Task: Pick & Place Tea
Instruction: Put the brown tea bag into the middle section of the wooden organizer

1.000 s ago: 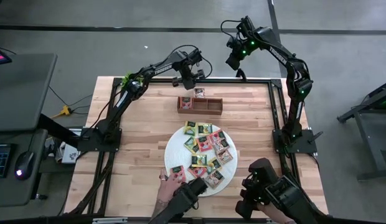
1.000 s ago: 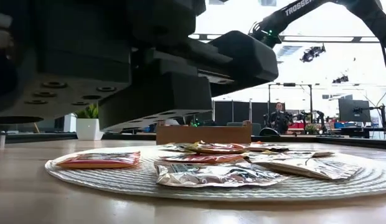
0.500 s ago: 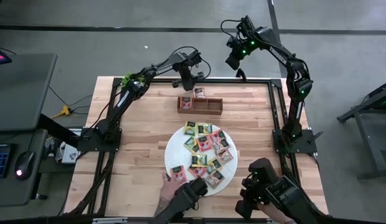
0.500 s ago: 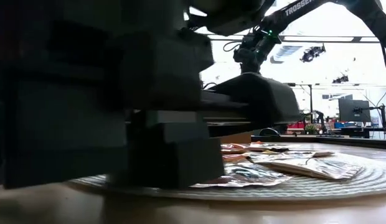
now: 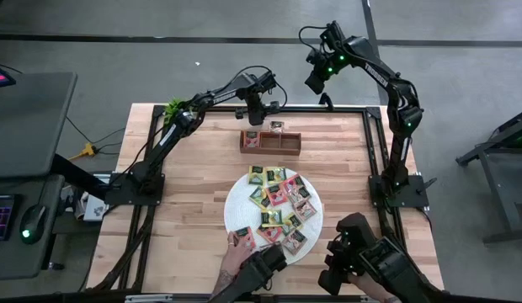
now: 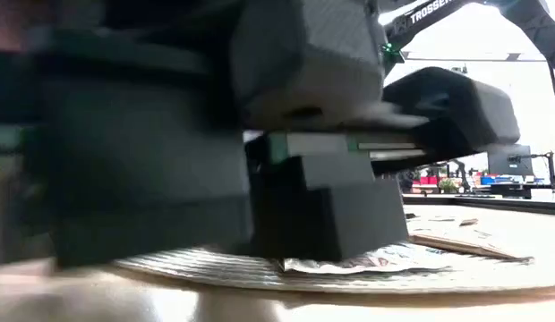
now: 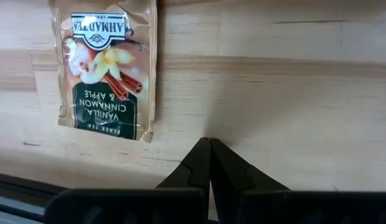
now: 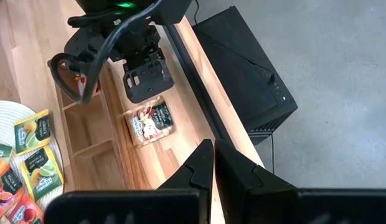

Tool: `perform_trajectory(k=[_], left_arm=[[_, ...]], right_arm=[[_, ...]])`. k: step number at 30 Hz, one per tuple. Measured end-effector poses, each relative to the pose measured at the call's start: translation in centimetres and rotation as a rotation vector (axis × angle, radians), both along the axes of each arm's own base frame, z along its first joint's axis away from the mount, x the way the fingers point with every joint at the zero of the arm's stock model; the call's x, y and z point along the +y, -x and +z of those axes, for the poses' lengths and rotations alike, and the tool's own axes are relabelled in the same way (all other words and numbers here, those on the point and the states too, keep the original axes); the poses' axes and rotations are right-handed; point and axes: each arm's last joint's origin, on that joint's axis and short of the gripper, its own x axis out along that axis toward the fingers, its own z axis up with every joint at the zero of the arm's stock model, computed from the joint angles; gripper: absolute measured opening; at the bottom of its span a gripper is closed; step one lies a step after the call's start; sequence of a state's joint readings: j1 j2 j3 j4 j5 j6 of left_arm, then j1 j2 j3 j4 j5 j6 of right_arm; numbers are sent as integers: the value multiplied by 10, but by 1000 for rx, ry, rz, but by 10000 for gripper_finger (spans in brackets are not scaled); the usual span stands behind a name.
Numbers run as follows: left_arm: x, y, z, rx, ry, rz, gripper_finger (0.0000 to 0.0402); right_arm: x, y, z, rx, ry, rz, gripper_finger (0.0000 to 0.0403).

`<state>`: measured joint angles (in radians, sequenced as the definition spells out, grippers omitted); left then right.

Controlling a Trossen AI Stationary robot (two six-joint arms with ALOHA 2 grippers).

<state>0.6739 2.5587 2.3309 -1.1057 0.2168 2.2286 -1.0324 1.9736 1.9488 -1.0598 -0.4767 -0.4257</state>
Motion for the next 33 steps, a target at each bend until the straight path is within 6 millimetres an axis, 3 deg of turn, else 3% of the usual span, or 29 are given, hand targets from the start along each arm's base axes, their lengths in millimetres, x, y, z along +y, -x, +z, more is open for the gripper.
perform_trajectory(k=[5, 12, 17, 21, 25, 29, 33], left_arm=[[8, -7, 8, -57, -87, 61, 0], [22, 13, 57, -157, -104, 240, 0], [40, 47, 94, -299, 154, 541, 0], [54, 81, 122, -372, 420, 852, 0], [56, 104, 130, -305, 649, 1123, 0], [56, 117, 128, -241, 848, 1169, 0], [55, 115, 124, -237, 937, 1102, 0]], right_arm=[[-2, 3, -1, 1, -26, -34, 12], [-9, 10, -3, -17, -75, -135, 12], [-19, 7, -20, -43, -178, -190, 12], [-16, -14, -40, -13, -229, -145, 12], [-8, -41, -62, 31, -261, -93, 12], [5, -72, -88, 116, -251, -32, 12], [22, -98, -107, 197, -213, 54, 21]])
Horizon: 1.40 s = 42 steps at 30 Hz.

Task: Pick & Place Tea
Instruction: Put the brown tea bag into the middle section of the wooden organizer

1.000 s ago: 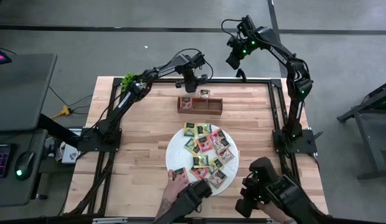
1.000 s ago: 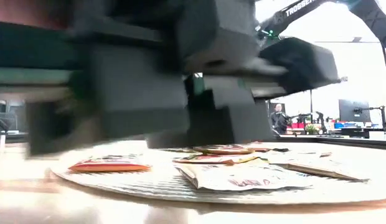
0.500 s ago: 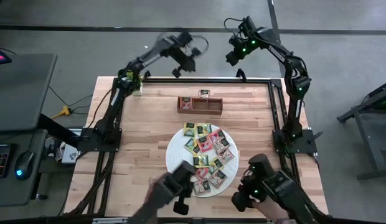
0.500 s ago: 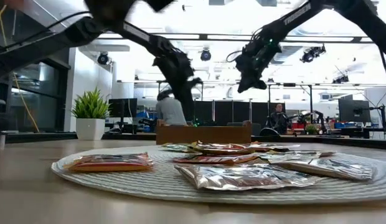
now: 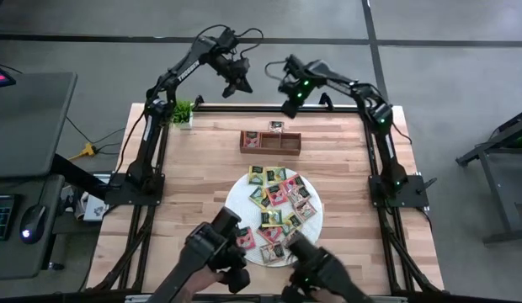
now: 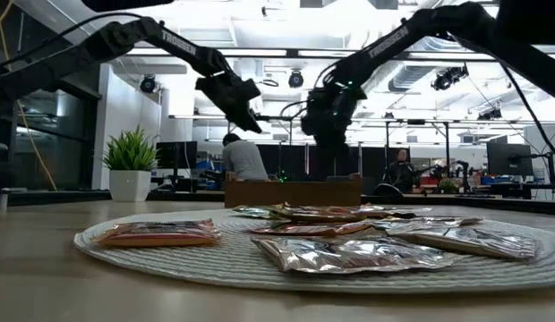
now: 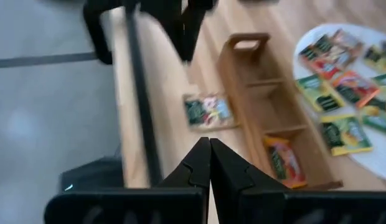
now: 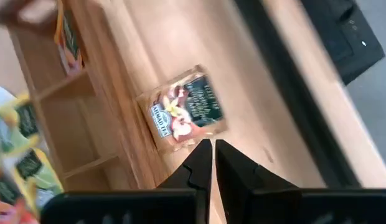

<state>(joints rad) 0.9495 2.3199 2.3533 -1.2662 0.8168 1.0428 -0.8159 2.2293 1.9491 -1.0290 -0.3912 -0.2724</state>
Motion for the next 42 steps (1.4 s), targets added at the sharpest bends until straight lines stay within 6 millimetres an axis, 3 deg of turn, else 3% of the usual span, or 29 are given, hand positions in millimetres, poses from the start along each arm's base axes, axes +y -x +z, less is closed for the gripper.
perform_trajectory(k=[3, 8, 12, 16, 23, 28, 42], left_arm=[[0, -3, -3, -31, 14, -21, 0], [11, 2, -5, -89, 23, -7, 2], [21, 11, -3, -122, 15, 28, 12], [36, 26, -1, -150, 22, 90, 27], [51, 49, 1, -217, 77, 137, 44], [53, 51, 1, -223, 76, 139, 45], [47, 42, 1, -226, 74, 112, 45]], right_arm=[[15, -17, -5, 29, 50, 98, 52], [32, -38, -5, 45, 174, 206, 139], [37, -49, -7, 48, 255, 237, 208], [37, -52, -21, 98, 256, 238, 248], [33, -46, -51, 191, 162, 246, 255], [29, -43, -64, 212, 114, 232, 253], [22, -50, -54, 107, 124, 282, 252]])
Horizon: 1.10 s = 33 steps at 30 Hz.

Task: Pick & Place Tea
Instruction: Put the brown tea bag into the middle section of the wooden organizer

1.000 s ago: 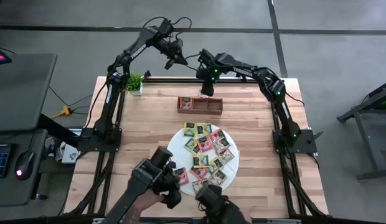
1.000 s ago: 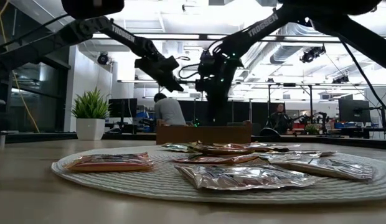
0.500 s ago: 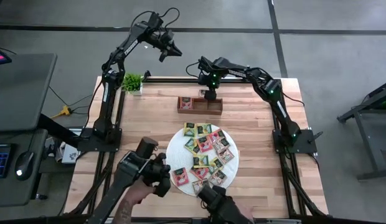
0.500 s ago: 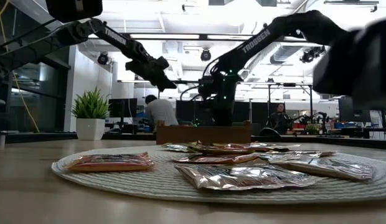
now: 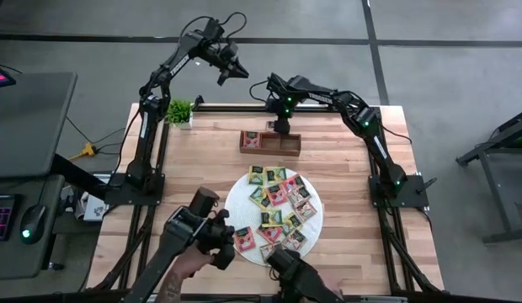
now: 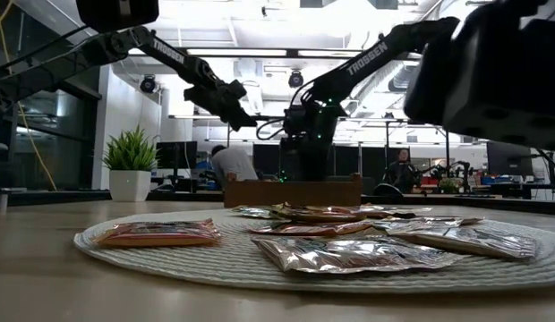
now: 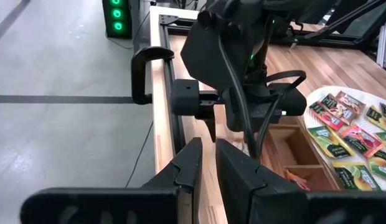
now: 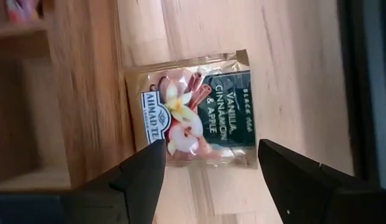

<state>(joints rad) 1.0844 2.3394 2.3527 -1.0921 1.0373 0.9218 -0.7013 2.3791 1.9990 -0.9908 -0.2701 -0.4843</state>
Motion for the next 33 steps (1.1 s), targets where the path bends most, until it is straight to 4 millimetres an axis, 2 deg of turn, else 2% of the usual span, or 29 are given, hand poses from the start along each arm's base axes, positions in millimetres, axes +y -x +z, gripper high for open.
perform_trajectory(k=[7, 14, 17, 24, 33], left_arm=[[0, 0, 0, 0, 1, 0, 45], [0, 0, 0, 0, 1, 0, 45], [0, 1, 0, 1, 2, 1, 45], [0, 1, 0, 1, 2, 1, 45], [0, 1, 0, 4, 3, 2, 45]], right_arm=[[-1, -1, -3, -4, 5, 20, 251], [0, -6, -19, 10, -16, 27, 250], [2, -8, -23, 22, -11, 28, 238], [-4, -8, -21, 15, -19, -52, 158], [-16, -2, -17, 2, -23, -141, 15]])
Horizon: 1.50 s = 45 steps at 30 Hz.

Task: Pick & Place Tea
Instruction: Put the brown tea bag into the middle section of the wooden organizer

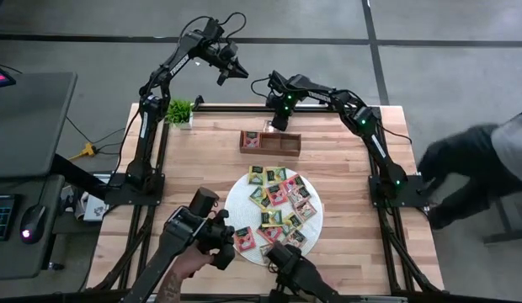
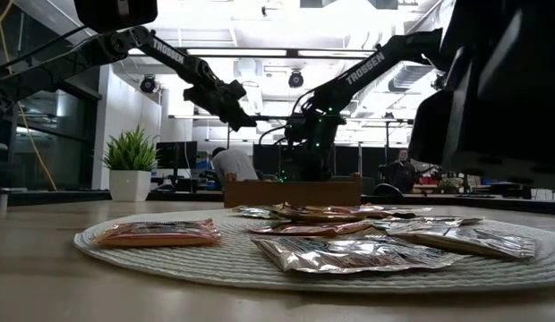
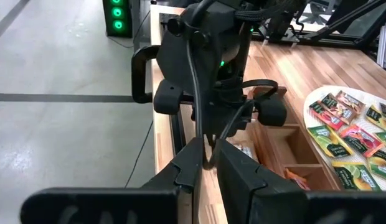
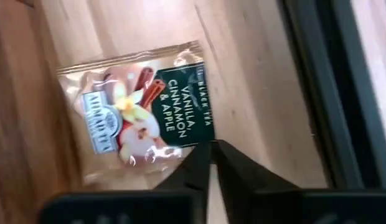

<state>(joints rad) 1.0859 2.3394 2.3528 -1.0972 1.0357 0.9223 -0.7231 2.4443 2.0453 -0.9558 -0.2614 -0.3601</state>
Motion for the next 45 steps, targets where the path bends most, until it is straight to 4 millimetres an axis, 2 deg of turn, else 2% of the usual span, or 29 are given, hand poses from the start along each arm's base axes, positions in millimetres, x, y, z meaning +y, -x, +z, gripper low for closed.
perform_trajectory(k=[12, 22, 25, 36, 45], left_arm=[[0, 0, 0, 5, -2, 3, 45], [0, 0, 0, 5, 1, 4, 45], [0, 0, 0, 5, 1, 4, 45], [0, 0, 0, 2, 2, 2, 45], [0, 0, 0, 0, 5, 1, 45]], right_arm=[[-2, 1, 4, 4, 32, -20, 1], [-5, 11, 35, -41, 52, -36, 1], [-4, 13, 49, -56, 74, -36, 0], [17, 19, 100, -107, 108, 5, 0], [45, 11, 118, -98, 109, 59, 0]])
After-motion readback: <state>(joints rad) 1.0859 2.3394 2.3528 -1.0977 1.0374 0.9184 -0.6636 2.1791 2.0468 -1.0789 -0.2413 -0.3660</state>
